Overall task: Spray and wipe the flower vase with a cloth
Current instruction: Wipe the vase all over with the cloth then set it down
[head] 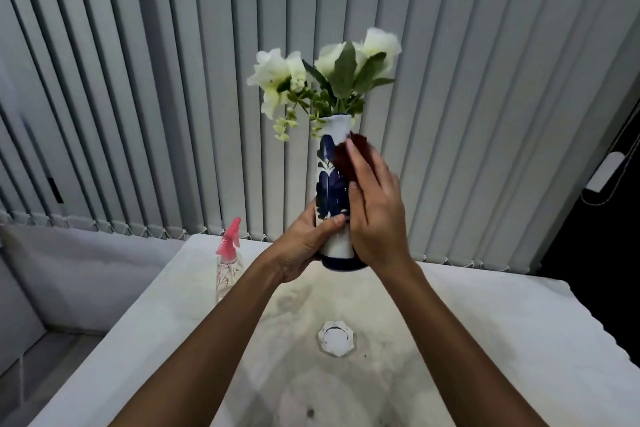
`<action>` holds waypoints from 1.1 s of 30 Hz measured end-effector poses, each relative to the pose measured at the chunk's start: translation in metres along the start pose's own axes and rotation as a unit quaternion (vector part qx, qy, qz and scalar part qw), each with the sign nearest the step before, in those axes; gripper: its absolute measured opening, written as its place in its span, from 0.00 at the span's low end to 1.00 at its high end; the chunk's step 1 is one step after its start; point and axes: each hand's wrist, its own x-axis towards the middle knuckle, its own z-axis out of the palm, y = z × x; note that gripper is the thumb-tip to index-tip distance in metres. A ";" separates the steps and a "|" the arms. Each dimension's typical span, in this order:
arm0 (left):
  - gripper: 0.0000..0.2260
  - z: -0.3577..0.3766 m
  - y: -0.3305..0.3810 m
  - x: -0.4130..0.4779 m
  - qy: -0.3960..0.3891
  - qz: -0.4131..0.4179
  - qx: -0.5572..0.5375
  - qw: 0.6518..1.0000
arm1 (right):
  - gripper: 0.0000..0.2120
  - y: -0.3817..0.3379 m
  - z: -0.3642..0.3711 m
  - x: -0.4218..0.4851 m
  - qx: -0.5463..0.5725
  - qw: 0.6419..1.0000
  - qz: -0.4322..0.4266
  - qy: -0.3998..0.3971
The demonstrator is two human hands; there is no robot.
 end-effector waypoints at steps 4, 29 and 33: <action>0.40 0.006 -0.001 0.002 0.018 0.008 -0.047 0.999 | 0.22 0.004 -0.004 0.023 0.155 0.984 0.080 -0.045; 0.28 0.011 0.004 0.000 0.006 0.036 -0.046 0.998 | 0.23 0.001 -0.009 0.031 0.138 0.986 0.092 0.018; 0.28 0.011 0.010 0.007 0.036 0.050 -0.102 0.993 | 0.22 0.014 -0.009 0.017 0.249 0.956 0.154 -0.029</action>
